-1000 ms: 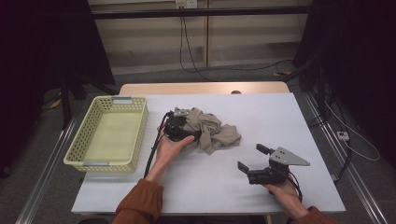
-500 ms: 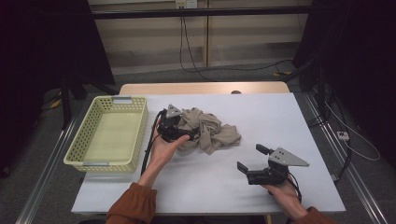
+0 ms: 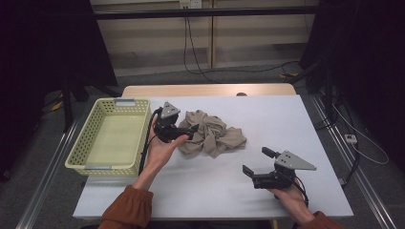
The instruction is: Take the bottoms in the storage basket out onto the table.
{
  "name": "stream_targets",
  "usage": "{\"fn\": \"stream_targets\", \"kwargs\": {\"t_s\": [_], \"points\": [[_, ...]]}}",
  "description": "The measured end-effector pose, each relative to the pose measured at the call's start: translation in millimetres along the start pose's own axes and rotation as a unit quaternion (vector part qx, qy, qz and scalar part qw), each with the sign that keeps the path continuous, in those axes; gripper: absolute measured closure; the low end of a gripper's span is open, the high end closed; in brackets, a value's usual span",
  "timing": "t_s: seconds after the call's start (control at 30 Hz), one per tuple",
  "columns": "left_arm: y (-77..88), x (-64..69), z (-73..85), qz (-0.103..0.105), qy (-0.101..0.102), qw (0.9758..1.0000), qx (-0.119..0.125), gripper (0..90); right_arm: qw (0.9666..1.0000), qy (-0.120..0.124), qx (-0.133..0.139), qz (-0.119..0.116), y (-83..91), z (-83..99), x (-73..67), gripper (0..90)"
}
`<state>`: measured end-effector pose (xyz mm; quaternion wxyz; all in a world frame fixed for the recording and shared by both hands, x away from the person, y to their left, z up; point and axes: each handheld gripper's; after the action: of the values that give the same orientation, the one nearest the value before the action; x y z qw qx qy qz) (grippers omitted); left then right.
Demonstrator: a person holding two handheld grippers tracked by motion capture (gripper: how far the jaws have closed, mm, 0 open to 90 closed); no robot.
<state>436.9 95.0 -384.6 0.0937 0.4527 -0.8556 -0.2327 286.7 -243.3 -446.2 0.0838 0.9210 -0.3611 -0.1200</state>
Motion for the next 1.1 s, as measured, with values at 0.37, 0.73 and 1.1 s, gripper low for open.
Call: {"fn": "stream_targets", "kwargs": {"t_s": [0.37,0.73,1.1], "points": [[18.8,-0.8,0.6,0.003,-0.015,0.9999,0.008,6.3,1.0,0.001,0.0,0.0,0.2,-0.2,-1.1,0.0],[38.2,-3.5,-0.1,0.003,-0.011,0.9996,0.027,5.7,1.0,0.0,-0.001,-0.002,-0.2,-0.3,-1.5,0.0],[57.9,-7.2,3.0,0.005,-0.01,0.9992,0.039,5.2,1.0,0.0,0.0,-0.001,-0.2,-0.3,-1.3,0.0]]}}
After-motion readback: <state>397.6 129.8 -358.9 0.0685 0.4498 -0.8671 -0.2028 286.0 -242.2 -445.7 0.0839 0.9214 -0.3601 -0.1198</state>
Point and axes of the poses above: each handheld gripper's, and its own axes: y roughly backward along the jaws, z roughly out of its underside, x roughly to its right, and after that the axes turned 10 degrees about -z, right-handed
